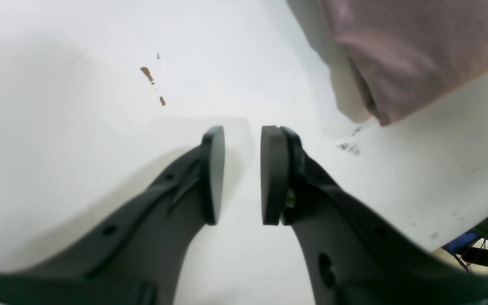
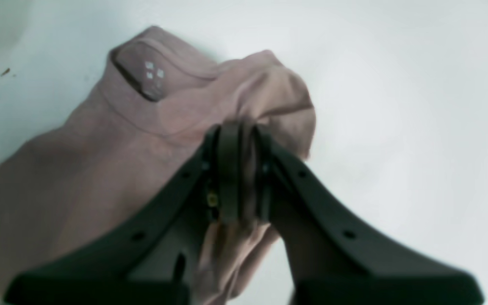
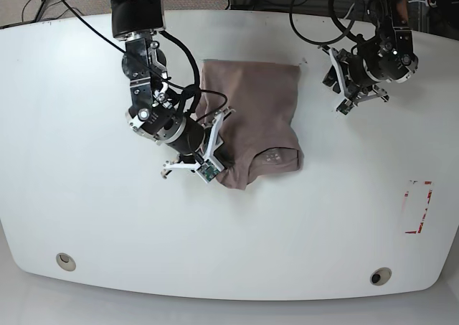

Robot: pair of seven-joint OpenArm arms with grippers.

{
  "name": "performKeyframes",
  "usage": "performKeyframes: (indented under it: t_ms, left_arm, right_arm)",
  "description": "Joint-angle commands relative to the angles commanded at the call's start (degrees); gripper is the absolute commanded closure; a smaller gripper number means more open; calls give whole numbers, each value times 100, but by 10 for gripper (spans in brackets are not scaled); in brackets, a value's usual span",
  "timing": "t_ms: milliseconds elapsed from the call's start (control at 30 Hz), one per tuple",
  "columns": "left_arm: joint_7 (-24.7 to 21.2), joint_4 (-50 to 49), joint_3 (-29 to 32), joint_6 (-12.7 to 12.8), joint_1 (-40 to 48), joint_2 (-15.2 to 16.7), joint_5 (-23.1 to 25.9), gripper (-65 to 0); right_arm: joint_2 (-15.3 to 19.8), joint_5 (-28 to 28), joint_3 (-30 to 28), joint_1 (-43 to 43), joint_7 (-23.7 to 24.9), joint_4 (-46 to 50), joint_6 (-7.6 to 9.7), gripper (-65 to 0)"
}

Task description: Layout the t-shirt on the table in an organized manner, then fold the t-shirt properly

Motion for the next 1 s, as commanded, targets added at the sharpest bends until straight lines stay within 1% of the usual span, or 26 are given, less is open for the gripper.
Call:
performKeyframes:
  t_ms: [267, 367, 567, 733, 933, 1000]
  left_arm:
    - [0, -114, 79, 0, -9, 0, 0, -126]
    - [0, -237, 97, 0, -18, 0, 9, -126]
    - [0, -325, 105, 0, -9, 0, 9, -126]
    - [0, -325, 114, 0, -9, 0, -9, -126]
    - [0, -316, 123, 0, -18, 9, -9, -126]
    - [0, -316, 211, 0, -35, 9, -9, -126]
  right_arm:
    - [0, -44, 9, -202, -26, 466, 9, -55]
    - [9, -53, 9, -264, -18, 501, 9, -55]
    - [149, -9, 26, -264, 35, 431, 0, -55]
    - [132, 0, 475, -316, 387, 220, 9, -57]
    - [158, -9, 941, -316, 431, -202, 9, -63]
    - [158, -35, 1099, -202, 431, -466, 9, -65]
